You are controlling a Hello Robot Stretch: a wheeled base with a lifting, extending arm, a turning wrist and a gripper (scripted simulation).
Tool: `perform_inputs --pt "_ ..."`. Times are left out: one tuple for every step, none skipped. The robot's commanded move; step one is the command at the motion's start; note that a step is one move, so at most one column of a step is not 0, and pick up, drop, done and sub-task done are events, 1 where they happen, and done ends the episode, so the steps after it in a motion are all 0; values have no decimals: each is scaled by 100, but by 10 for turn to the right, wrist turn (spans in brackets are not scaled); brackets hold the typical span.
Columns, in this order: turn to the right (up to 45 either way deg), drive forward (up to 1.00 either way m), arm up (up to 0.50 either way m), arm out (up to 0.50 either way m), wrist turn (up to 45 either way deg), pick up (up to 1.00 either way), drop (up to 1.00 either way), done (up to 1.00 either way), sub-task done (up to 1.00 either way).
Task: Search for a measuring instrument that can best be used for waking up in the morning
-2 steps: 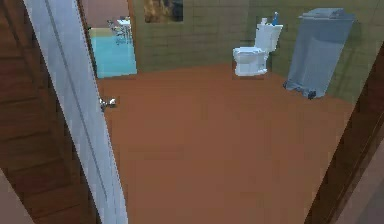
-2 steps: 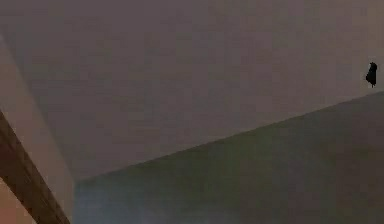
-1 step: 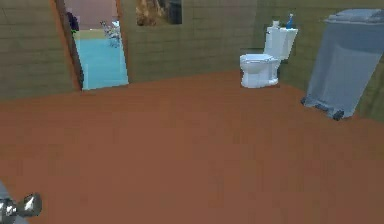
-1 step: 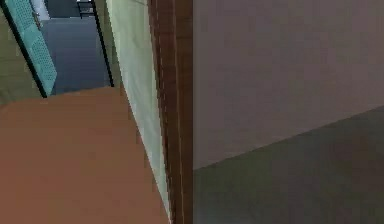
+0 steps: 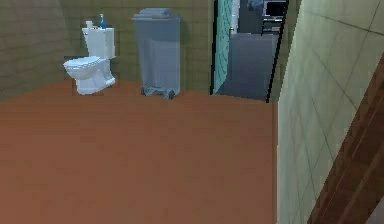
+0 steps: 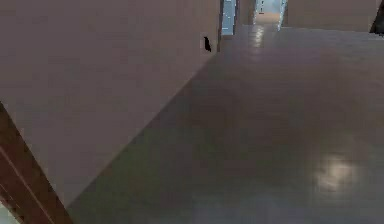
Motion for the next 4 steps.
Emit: perform_inputs --pt "0 40 0 0 0 0 0 0 0" --pt "150 0 0 0 0 0 0 0 0" --pt "0 100 0 0 0 0 0 0 0" --pt "30 0 0 0 0 0 0 0 0"
